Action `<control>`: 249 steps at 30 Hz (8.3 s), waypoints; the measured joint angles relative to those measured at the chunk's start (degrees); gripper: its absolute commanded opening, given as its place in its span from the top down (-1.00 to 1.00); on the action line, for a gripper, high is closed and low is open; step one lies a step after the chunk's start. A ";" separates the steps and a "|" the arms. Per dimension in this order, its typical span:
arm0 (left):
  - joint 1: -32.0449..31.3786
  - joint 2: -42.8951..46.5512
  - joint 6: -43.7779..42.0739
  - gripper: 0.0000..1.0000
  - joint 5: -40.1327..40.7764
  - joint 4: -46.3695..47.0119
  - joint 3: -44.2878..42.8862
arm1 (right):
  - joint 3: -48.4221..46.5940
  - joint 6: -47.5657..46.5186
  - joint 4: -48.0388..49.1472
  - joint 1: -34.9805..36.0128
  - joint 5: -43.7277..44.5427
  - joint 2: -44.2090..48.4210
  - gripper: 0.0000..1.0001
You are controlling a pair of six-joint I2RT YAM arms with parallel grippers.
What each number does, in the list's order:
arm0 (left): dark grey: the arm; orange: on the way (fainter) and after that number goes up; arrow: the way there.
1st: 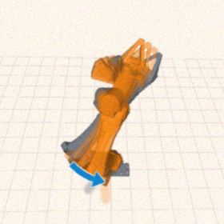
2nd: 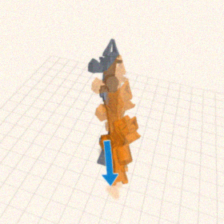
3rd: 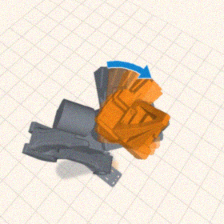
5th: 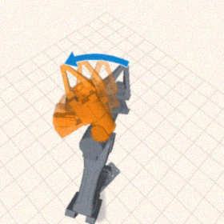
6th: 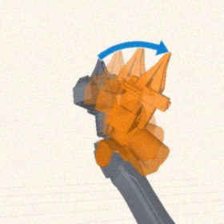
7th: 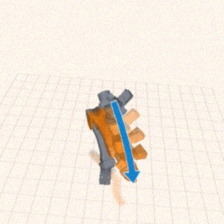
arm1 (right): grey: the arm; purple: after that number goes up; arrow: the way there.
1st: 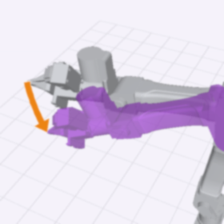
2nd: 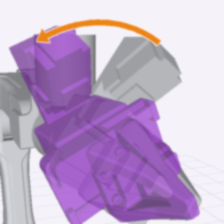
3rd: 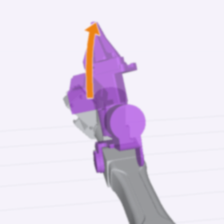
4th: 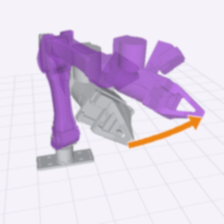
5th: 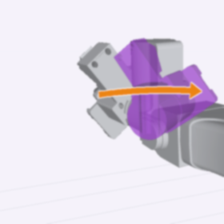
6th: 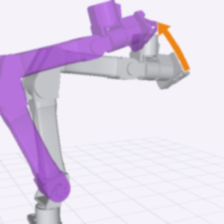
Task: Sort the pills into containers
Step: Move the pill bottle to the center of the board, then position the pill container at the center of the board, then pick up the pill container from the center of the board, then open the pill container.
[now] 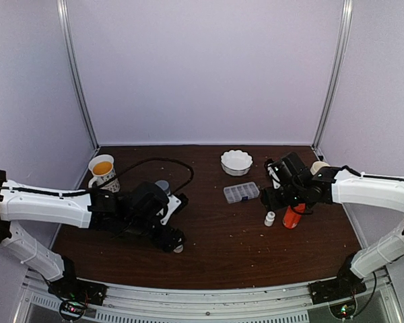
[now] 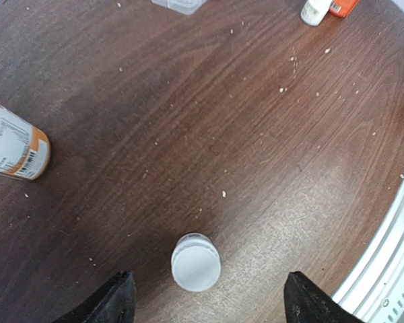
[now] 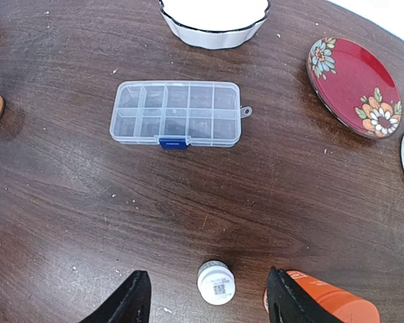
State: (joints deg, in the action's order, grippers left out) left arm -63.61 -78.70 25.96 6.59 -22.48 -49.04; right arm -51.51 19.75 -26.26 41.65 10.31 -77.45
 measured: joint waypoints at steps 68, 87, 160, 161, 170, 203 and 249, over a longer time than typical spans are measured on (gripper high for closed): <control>13.90 14.99 6.01 -0.66 15.74 -13.66 -3.13 | -37.31 -2.43 -6.58 -13.86 -15.04 -38.64 -0.76; 13.90 16.83 2.80 -0.58 14.78 -9.44 -0.66 | -32.74 -9.11 -0.57 -11.39 -30.01 -42.32 -0.62; -10.25 -35.17 8.07 -0.82 0.02 -9.09 -26.69 | 11.17 9.51 13.05 0.83 -12.85 18.71 -0.61; -10.25 -35.19 8.07 -0.76 0.02 -9.09 -26.69 | 11.39 9.68 13.33 0.83 -12.85 18.71 -0.61; -10.25 -36.26 7.56 -0.18 -0.28 -9.11 -28.02 | 11.76 11.10 14.40 0.83 -13.94 17.59 -0.60; -1.20 -7.82 15.06 -0.14 -13.20 28.72 -5.29 | 15.32 28.94 34.51 14.60 -26.91 16.02 -0.39; -10.51 -12.50 -4.26 -0.10 20.22 5.20 -18.80 | 8.72 31.28 29.99 15.28 -25.68 7.91 0.57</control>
State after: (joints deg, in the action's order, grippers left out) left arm -74.13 -91.20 21.69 26.81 -17.28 -67.83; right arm -42.78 51.03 3.73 56.93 -15.38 -69.54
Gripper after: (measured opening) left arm 0.675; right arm 0.226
